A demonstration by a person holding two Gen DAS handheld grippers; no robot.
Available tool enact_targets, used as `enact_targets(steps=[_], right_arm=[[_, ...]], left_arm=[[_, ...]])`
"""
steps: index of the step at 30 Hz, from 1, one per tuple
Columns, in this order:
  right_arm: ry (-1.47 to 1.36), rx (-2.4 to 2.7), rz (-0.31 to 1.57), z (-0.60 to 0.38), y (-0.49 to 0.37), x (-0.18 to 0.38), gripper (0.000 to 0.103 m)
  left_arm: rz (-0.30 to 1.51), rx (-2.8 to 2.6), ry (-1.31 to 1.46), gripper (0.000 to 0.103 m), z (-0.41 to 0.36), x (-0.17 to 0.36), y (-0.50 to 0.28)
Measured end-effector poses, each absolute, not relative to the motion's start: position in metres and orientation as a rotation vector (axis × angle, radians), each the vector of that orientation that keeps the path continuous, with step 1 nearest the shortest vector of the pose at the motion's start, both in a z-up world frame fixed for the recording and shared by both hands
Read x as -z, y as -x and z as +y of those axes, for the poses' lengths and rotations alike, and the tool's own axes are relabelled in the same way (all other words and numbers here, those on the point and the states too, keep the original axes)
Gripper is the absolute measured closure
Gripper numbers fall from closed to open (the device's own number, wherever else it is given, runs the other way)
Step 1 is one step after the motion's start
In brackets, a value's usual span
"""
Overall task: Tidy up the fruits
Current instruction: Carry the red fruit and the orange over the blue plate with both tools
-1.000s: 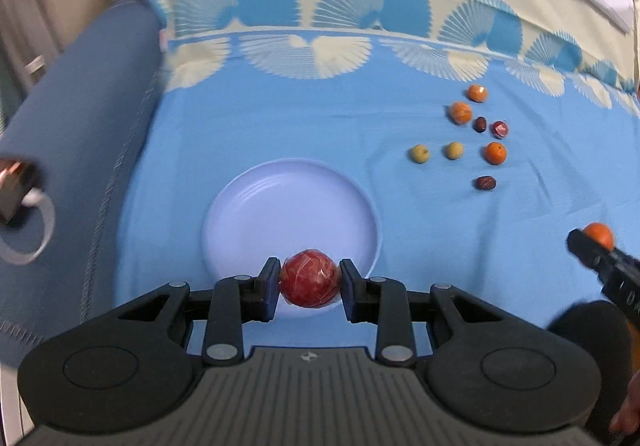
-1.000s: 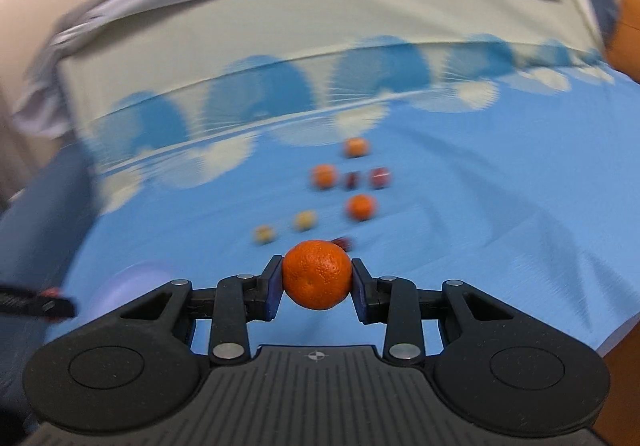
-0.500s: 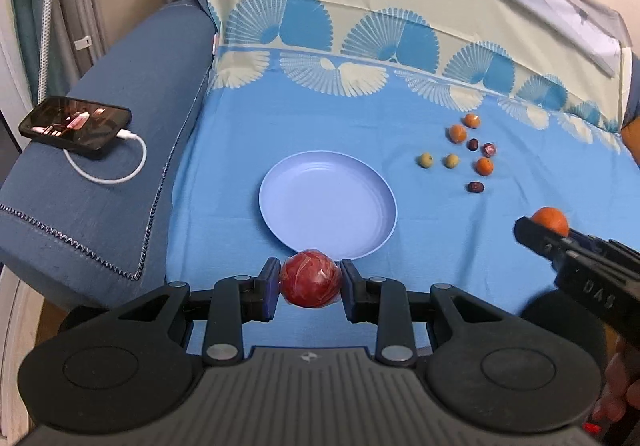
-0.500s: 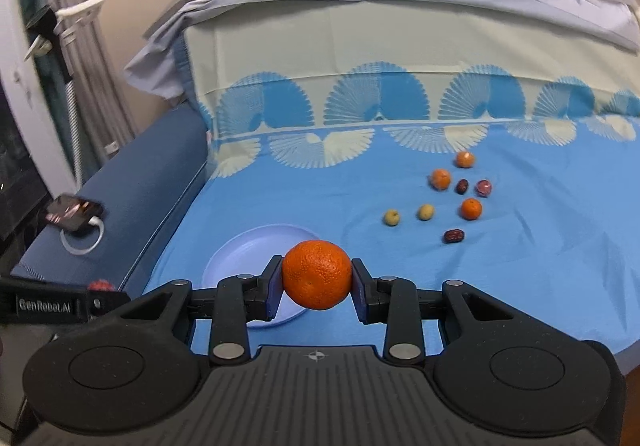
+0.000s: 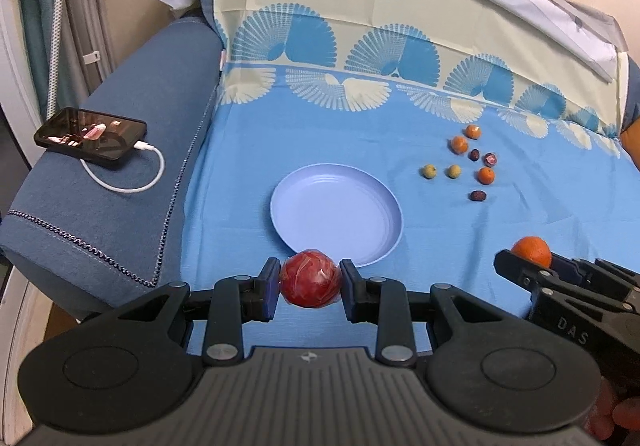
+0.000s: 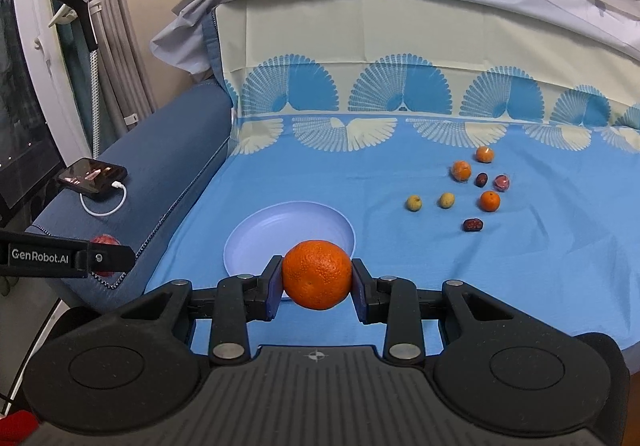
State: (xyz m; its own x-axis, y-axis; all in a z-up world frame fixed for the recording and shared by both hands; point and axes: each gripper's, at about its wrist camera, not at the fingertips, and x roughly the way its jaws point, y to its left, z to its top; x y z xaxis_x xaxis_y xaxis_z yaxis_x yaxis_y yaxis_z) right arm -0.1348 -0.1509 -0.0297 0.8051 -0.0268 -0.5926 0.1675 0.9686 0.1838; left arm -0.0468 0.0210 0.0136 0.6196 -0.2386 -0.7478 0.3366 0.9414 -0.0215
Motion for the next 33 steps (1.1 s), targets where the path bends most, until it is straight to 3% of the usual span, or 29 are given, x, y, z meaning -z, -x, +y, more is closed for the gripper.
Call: enact_targets(steps=[15, 33], right_arm=[[-0.195, 0.070, 0.676, -0.146, 0.120, 0.044, 0.067], [-0.190, 0.061, 0.722, -0.155, 0.063, 0.073, 0.067]], left_arm=[[0.851, 0.260, -0.140, 0.069, 0.031, -0.004, 0.013], [0.926, 0.224, -0.203, 0.068, -0.010, 0.017, -0.063]])
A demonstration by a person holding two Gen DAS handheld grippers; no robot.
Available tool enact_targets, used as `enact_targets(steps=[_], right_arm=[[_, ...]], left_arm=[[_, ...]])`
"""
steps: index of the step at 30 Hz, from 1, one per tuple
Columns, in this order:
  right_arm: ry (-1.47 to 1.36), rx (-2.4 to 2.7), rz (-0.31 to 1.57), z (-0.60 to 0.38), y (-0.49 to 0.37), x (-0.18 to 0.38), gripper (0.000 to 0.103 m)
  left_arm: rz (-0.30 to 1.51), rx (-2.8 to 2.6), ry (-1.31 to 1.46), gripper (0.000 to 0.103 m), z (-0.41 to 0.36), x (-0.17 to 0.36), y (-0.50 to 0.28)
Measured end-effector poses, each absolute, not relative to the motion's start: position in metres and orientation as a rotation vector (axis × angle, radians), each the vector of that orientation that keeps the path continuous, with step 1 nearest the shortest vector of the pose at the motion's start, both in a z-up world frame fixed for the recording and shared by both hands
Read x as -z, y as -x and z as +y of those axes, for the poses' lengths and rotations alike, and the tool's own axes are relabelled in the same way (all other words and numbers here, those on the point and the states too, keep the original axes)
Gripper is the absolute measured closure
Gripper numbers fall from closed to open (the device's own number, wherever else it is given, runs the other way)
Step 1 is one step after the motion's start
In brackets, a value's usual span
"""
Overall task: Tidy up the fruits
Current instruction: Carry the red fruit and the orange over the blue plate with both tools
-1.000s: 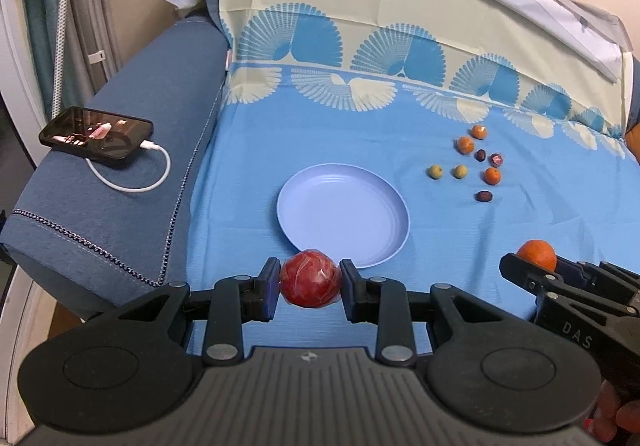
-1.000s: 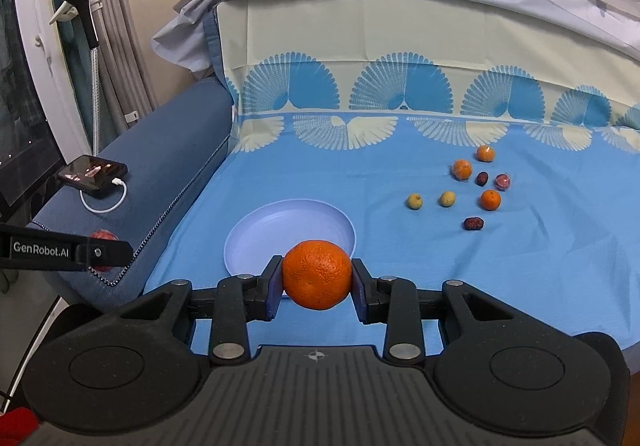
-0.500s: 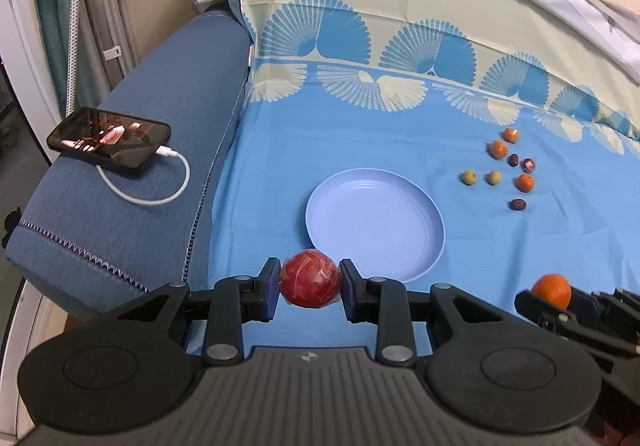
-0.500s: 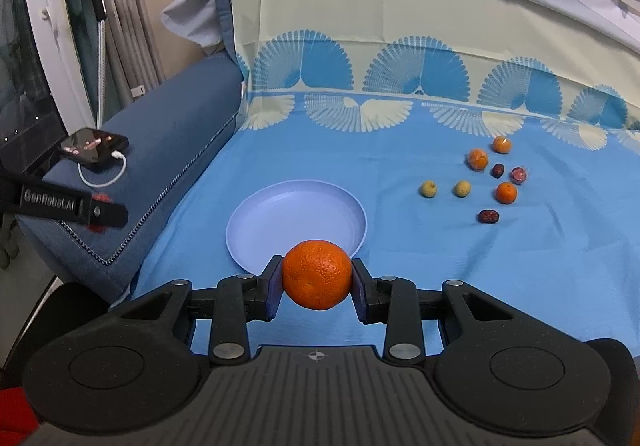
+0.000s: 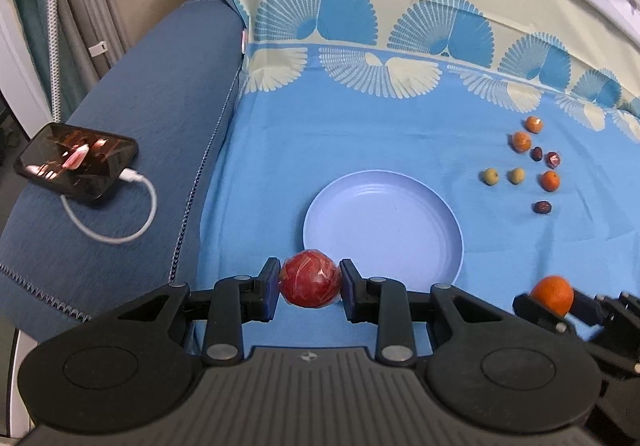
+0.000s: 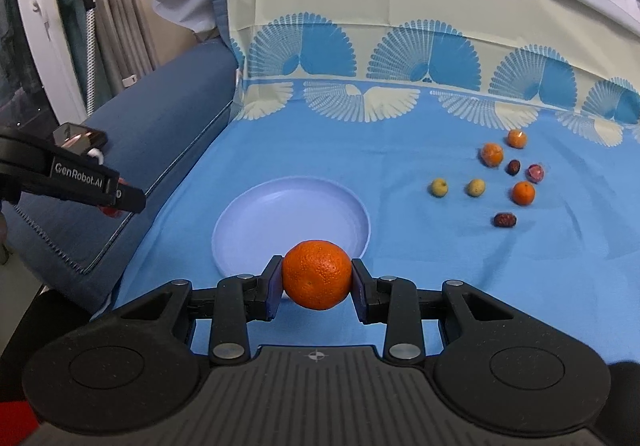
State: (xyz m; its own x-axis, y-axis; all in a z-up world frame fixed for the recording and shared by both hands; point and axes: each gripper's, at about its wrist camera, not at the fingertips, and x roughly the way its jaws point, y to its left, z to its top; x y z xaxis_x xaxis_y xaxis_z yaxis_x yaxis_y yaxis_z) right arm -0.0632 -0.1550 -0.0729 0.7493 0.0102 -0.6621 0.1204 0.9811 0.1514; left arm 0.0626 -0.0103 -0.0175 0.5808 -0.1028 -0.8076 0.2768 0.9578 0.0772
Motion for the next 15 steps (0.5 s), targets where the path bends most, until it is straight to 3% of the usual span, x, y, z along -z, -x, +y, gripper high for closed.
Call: enact_targets(steps=[15], right_arm=[[-0.153, 0.057, 0.788, -0.181, -0.012, 0.114, 0.067]], left_arm=[[1.028, 0.247, -0.289, 0.069, -0.061, 0.075, -0.136]])
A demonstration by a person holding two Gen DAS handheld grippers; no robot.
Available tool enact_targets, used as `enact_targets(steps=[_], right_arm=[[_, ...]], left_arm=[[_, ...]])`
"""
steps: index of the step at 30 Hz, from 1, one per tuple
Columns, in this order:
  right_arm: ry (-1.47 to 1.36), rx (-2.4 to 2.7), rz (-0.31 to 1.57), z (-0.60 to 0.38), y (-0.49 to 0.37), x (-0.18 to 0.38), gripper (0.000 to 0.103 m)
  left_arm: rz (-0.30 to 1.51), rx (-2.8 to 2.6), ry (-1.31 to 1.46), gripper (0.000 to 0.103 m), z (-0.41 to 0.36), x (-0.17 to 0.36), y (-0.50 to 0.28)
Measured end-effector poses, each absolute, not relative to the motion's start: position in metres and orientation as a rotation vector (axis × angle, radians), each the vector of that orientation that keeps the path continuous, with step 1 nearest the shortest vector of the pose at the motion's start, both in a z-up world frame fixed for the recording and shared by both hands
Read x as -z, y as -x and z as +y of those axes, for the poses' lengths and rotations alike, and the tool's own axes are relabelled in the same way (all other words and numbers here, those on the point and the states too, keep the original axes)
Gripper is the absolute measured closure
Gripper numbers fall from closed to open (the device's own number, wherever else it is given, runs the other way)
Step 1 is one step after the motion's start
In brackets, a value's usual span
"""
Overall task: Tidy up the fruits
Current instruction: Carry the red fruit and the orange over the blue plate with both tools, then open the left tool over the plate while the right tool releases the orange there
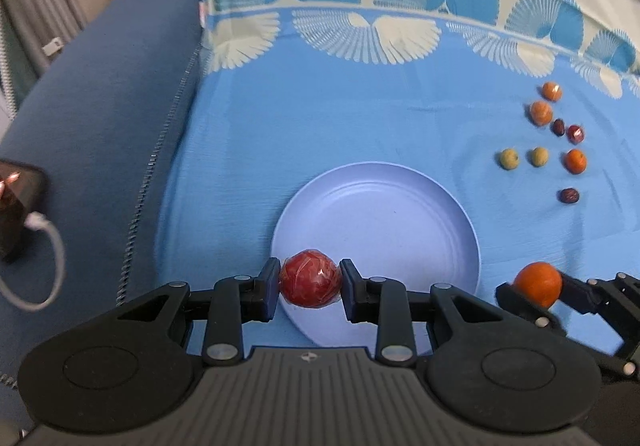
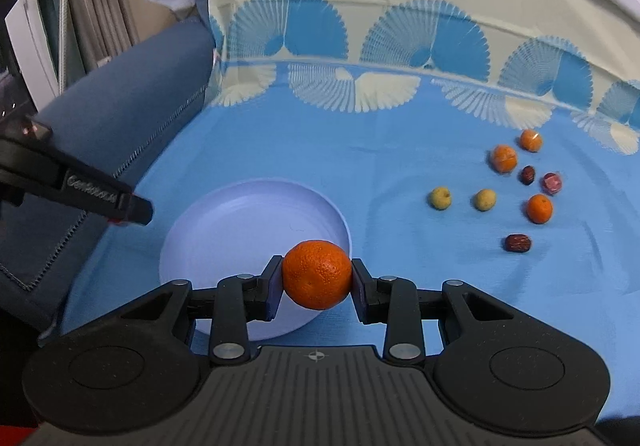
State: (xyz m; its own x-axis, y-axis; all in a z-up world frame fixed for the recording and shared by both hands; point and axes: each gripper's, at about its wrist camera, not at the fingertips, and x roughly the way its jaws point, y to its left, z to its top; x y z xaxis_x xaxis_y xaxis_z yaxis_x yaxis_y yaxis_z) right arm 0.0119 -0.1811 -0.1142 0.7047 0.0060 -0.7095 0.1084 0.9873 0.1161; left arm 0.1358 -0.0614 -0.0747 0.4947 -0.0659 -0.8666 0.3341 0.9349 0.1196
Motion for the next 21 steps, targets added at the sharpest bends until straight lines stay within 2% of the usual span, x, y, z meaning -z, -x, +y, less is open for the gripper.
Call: enact_targets(steps=[11, 13, 14, 15, 16, 17, 18, 19, 20, 21], right_arm=[[-0.067, -0.023, 0.895, -0.174, -0.059, 0.160, 0.066], [-0.048, -0.037, 0.908, -0.173, -0.065, 0.165, 0.066], [-0.045, -0.043, 0.915, -0.173, -0.068, 0.167, 0.066], [-0.045, -0.048, 0.922, -0.174, -0.071, 0.169, 0.066], [-0.044, -0.052, 0.930, -0.173, -0.074, 0.170, 0.066], [-0.044, -0.060, 0.937, -0.173, -0.077, 0.171, 0.065], [-0.045, -0.066, 0.943, -0.174, -0.081, 0.171, 0.059], [-0.046, -0.067, 0.943, -0.175, -0.085, 0.170, 0.049], [-0.043, -0.062, 0.933, -0.177, -0.088, 0.165, 0.025], [-0.036, -0.051, 0.922, -0.179, -0.089, 0.159, 0.008]], left_arm=[[1.105, 0.242, -0.354, 0.068, -0.081, 0.127, -0.178], [1.114, 0.235, -0.353, 0.065, -0.080, 0.131, -0.184], [1.112, 0.237, -0.345, 0.061, -0.079, 0.132, -0.186], [1.105, 0.245, -0.338, 0.044, -0.079, 0.132, -0.187], [1.093, 0.251, -0.330, 0.017, -0.079, 0.129, -0.187], [1.070, 0.256, -0.321, 0.005, -0.077, 0.124, -0.187], [1.041, 0.261, -0.315, 0.000, -0.076, 0.118, -0.186], [1.005, 0.268, -0.313, 0.000, -0.075, 0.110, -0.185], [0.974, 0.280, -0.323, 0.000, -0.072, 0.101, -0.182], [0.955, 0.284, -0.337, 0.000, -0.071, 0.094, -0.179]])
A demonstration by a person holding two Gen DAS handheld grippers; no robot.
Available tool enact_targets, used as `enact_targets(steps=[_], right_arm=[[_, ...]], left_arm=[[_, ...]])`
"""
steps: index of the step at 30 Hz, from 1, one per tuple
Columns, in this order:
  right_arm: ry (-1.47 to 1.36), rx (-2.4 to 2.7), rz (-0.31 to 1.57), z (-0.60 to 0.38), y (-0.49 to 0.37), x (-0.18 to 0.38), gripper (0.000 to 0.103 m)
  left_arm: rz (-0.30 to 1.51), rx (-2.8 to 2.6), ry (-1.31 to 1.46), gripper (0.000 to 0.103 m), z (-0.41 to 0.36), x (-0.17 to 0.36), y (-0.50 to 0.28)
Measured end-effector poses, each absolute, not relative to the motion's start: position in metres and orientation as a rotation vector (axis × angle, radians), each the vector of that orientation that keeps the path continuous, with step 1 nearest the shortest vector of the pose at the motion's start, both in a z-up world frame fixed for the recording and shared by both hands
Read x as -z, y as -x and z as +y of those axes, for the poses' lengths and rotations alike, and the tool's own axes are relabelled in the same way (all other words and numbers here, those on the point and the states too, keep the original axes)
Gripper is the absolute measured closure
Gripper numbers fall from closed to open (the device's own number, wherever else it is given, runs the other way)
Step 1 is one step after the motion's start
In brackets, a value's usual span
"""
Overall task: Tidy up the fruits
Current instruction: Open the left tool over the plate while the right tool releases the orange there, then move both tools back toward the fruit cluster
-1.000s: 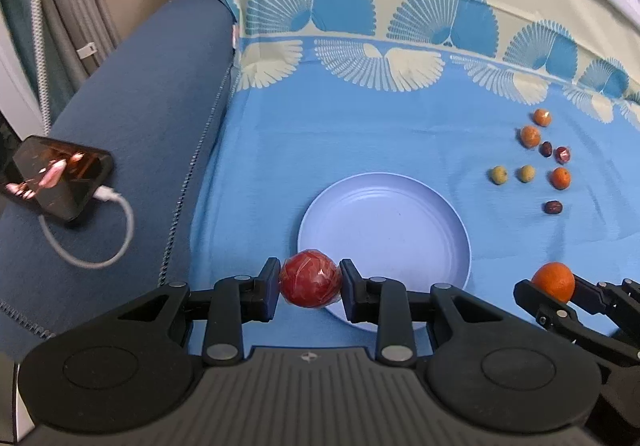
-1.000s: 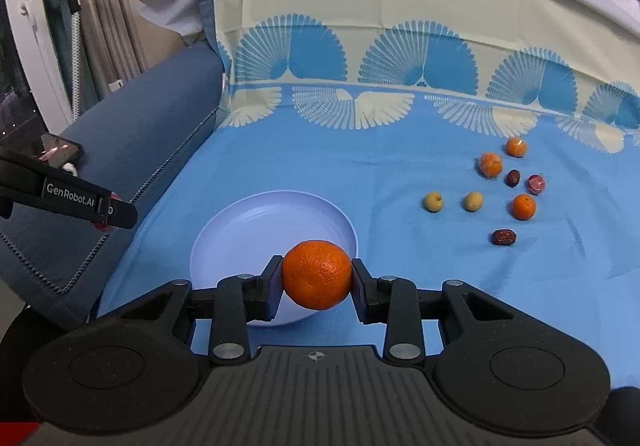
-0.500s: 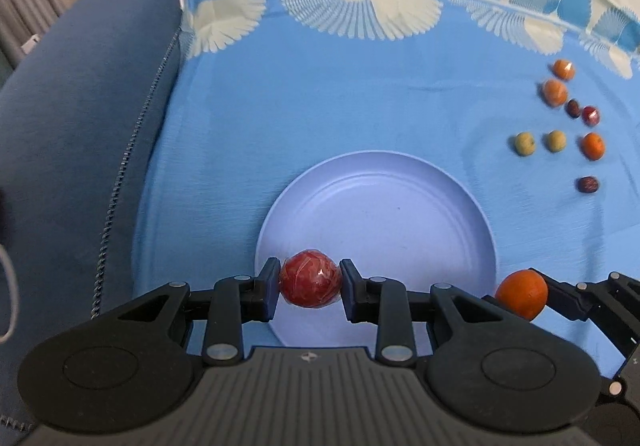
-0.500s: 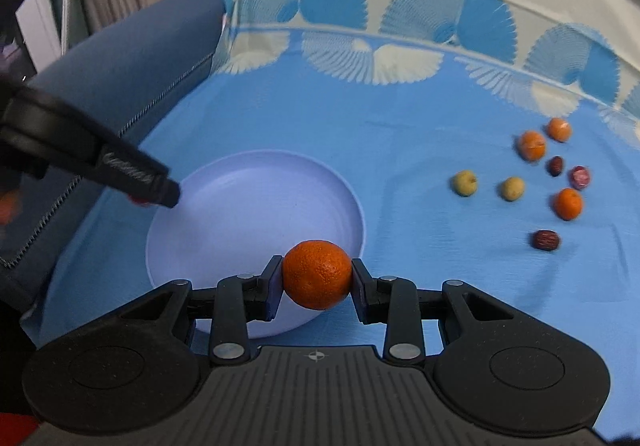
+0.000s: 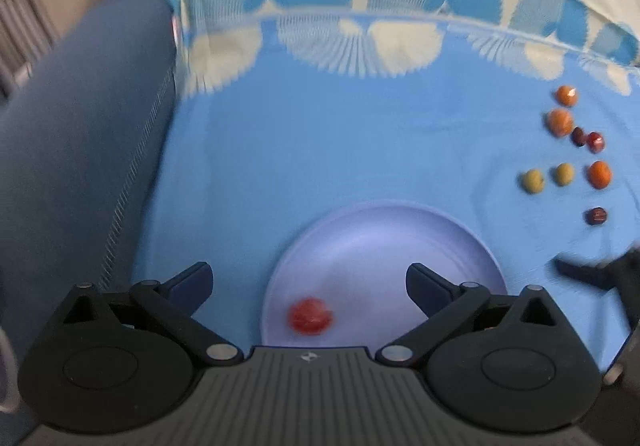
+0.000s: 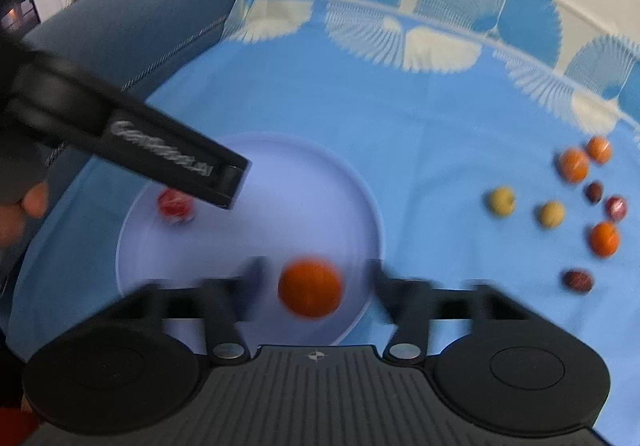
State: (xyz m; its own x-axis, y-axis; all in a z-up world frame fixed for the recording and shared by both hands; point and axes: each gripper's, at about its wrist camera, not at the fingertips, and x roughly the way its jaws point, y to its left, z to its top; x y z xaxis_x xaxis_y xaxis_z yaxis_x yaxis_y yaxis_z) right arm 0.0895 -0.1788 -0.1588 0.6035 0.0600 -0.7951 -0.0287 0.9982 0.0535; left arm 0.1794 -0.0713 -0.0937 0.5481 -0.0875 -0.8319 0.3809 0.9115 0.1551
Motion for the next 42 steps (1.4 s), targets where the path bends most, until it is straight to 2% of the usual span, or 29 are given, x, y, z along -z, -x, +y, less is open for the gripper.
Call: enact_targets(steps=[5, 9, 12, 17, 18, 22, 34, 42], right_arm=[[-0.011, -0.039, 0.852, -0.187, -0.068, 0.114, 0.001], [0.030, -0.090, 0.804, -0.180, -0.029, 0.093, 0.001], [0.150, -0.046, 0.753, -0.165, -0.002, 0.077, 0.001], [0.219, 0.070, 0.346, -0.144, 0.066, 0.021, 0.000], [0.195, 0.048, 0.326, -0.142, 0.073, 0.015, 0.000], [0.123, -0.025, 0.544, -0.131, 0.079, 0.019, 0.001], [0.091, 0.004, 0.578, -0.102, 0.133, 0.014, 0.001], [0.086, 0.045, 0.623, -0.103, 0.138, 0.013, 0.001]], left_arm=[[0.918, 0.224, -0.340, 0.000, -0.041, 0.070, -0.140], [1.008, 0.201, -0.355, 0.000, -0.025, 0.071, -0.103], [0.994, 0.184, -0.364, 0.000, -0.009, 0.062, -0.073], [0.941, 0.182, -0.285, 0.000, 0.010, 0.039, -0.030], [0.932, 0.186, -0.261, 0.000, 0.013, 0.034, -0.024], [0.890, 0.206, -0.246, 0.000, 0.016, 0.018, -0.001], [0.800, 0.177, -0.248, 0.000, 0.029, -0.001, 0.051], [0.773, 0.187, -0.228, 0.000, 0.032, -0.009, 0.052]])
